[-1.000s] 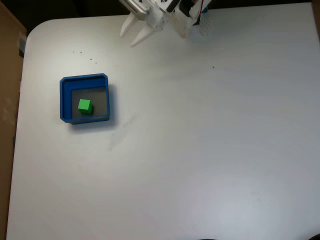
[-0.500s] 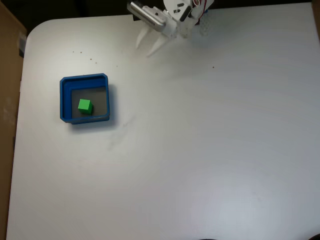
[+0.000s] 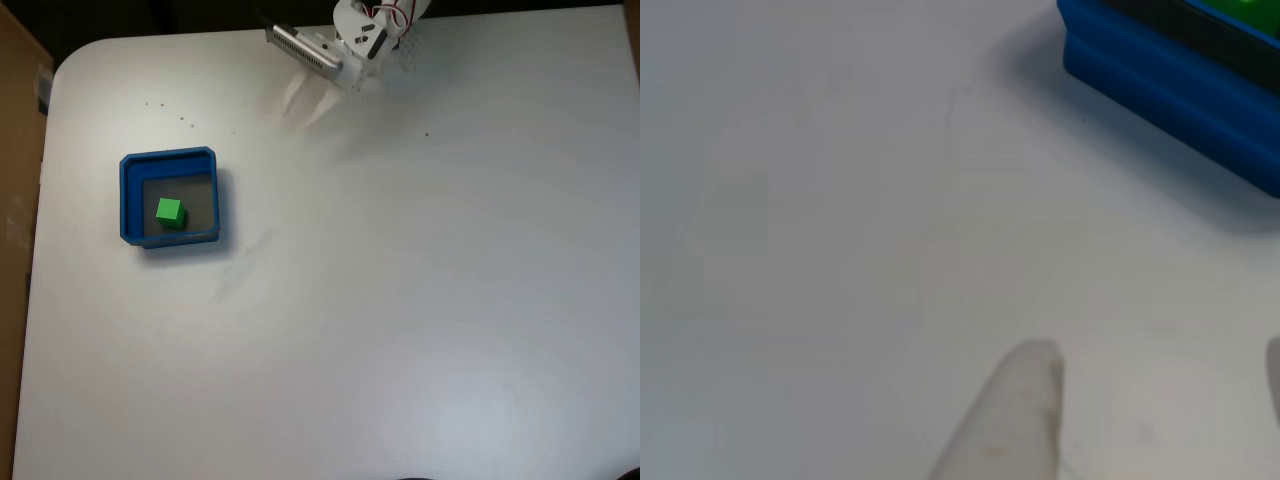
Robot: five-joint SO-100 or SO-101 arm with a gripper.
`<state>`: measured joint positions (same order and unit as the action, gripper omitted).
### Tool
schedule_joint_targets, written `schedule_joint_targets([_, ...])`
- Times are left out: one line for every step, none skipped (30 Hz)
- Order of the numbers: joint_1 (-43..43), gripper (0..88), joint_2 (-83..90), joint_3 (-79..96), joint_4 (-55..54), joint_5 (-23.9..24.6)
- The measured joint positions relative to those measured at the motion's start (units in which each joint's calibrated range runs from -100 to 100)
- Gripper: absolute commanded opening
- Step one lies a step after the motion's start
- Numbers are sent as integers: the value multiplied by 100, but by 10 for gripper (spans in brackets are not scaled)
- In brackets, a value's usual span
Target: Pick up green cube and drop it in the blue box
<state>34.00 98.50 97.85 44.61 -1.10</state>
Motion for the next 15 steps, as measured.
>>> schedule_joint_targets([-64,170,0,98,-124,-20])
schedule_joint_targets([-128,170,-8,161,-239,5])
schedule_joint_targets([-192,170,0,170,-338,-5])
schedule_joint_targets([-263,170,0,179,-404,-10])
schedule_joint_targets([-341,170,0,179,-454,5])
schedule_joint_targets([-434,170,0,179,-479,5])
schedule_joint_targets([-548,170,0,179,-487,5])
schedule_joint_targets([-683,170,0,179,-495,5])
schedule_joint_targets([-846,170,0,179,-495,5])
schedule_joint_targets([-1017,169,0,179,-495,5])
schedule_joint_targets([-1166,168,0,179,-495,5])
schedule_joint_targets([-1316,168,0,179,-495,5])
schedule_joint_targets([-1458,167,0,179,-495,5])
schedule_joint_targets([-1600,167,0,179,-495,5])
schedule_joint_targets([-1750,167,0,179,-495,5])
